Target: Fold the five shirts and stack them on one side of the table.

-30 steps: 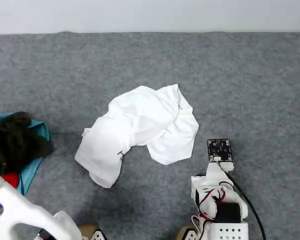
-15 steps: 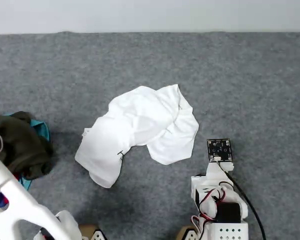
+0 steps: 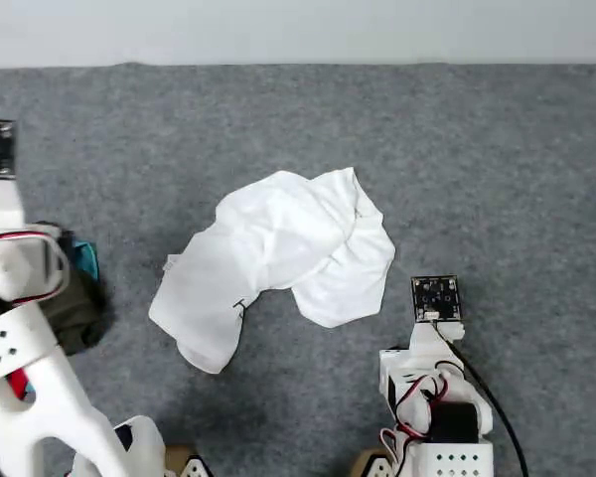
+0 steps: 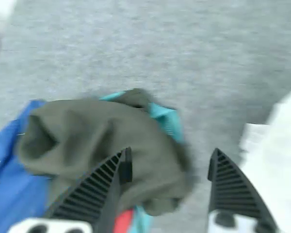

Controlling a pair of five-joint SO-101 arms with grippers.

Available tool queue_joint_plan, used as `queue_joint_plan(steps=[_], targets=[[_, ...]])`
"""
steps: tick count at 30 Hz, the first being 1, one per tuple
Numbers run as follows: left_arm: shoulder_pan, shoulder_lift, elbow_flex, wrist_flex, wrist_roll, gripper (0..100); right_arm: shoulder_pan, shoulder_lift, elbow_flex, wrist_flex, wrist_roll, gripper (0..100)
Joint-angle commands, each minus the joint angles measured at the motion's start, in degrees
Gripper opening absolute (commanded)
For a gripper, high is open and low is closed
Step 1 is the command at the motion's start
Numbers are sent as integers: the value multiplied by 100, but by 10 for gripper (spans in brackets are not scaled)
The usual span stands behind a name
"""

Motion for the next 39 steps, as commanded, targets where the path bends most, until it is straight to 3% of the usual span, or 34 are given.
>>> queue_joint_plan(steps=[1,12,18,24,28,39], targets=[[598,-176,-224,246,475,254,66,-66,70,13,26,9],[1952,-141,-198,413,1275,254,66,-66,70,13,26,9],[3068,-114,-180,369,1714,254,66,-66,70,13,26,9],[3991,-88,664,-237,1829,232,66,-66,70,13,26,9],[4193,334,1095,-422,1793,230,66,-66,70,13,26,9],[3745,2470,1165,-211,484,230,66,-66,70,13,26,9]])
